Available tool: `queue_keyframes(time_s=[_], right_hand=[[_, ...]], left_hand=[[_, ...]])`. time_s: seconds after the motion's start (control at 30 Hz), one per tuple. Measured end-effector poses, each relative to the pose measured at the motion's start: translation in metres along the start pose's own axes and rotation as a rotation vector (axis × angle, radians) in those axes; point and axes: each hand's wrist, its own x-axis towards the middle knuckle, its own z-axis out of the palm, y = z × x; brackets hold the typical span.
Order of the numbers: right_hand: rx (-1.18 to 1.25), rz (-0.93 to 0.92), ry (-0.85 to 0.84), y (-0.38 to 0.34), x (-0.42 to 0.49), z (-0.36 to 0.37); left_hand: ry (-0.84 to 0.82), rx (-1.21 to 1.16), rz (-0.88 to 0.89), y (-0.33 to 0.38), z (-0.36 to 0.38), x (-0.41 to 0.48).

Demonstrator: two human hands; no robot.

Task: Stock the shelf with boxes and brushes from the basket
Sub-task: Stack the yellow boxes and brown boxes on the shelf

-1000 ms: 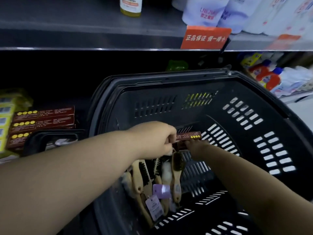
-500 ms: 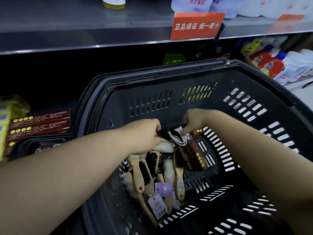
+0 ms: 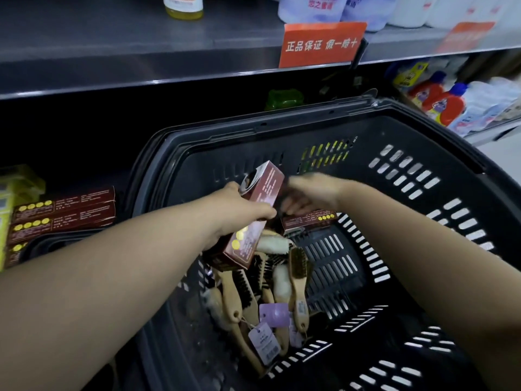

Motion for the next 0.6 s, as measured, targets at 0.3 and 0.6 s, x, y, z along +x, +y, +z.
queue_keyframes(time_s=[0.3,0.6], right_hand=[[-1.389,0.243,0.212,0.092,0.059,0.029],[-1.42,0.173,0.349,0.086,0.057,0.028]], left_hand=[[-0.099,-0.146,0.0,0.002,-0.001,0.004],[-0.184,-0.216,-0.003,0.001,0.0,0.006]])
